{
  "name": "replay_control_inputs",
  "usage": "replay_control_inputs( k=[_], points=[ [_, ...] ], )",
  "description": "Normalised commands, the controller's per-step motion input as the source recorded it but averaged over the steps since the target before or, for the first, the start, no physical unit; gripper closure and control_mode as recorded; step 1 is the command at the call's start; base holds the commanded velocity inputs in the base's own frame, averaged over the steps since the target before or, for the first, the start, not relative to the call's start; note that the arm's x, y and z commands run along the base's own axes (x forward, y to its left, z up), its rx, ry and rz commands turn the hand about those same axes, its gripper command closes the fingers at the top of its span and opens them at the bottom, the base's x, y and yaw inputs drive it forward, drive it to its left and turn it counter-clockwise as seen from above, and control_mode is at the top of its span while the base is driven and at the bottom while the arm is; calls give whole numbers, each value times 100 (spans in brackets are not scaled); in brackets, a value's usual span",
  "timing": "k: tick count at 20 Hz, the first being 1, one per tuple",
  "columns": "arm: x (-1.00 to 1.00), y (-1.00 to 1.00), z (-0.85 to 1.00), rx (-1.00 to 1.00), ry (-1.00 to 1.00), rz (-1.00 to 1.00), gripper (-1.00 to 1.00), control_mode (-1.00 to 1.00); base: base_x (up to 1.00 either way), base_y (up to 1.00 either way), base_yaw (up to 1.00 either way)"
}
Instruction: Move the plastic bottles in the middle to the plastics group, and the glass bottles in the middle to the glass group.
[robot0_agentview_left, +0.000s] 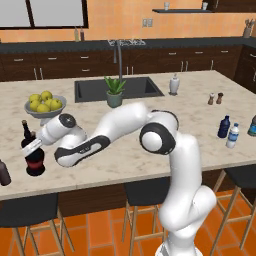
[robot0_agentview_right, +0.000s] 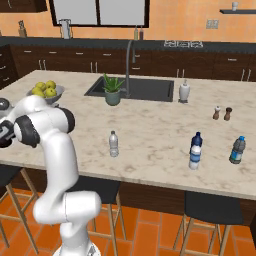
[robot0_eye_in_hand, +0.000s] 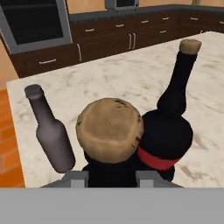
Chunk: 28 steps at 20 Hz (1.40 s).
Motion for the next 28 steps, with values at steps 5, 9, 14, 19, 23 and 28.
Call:
replay_control_inputs(
  k=[5,9,14,19,23,28],
  points=[
    [0,16,-31,-1,0,0,100,-100,0,0,0],
    [0,6,-50,-3,0,0,100,-100,0,0,0],
    [0,4,-7,-2,0,0,100,-100,0,0,0],
    [0,0,0,0,0,0,100,-100,0,0,0],
    [0,0,0,0,0,0,-100,-100,0,0,0],
    [0,0,0,0,0,0,-100,-100,0,0,0]
  ],
)
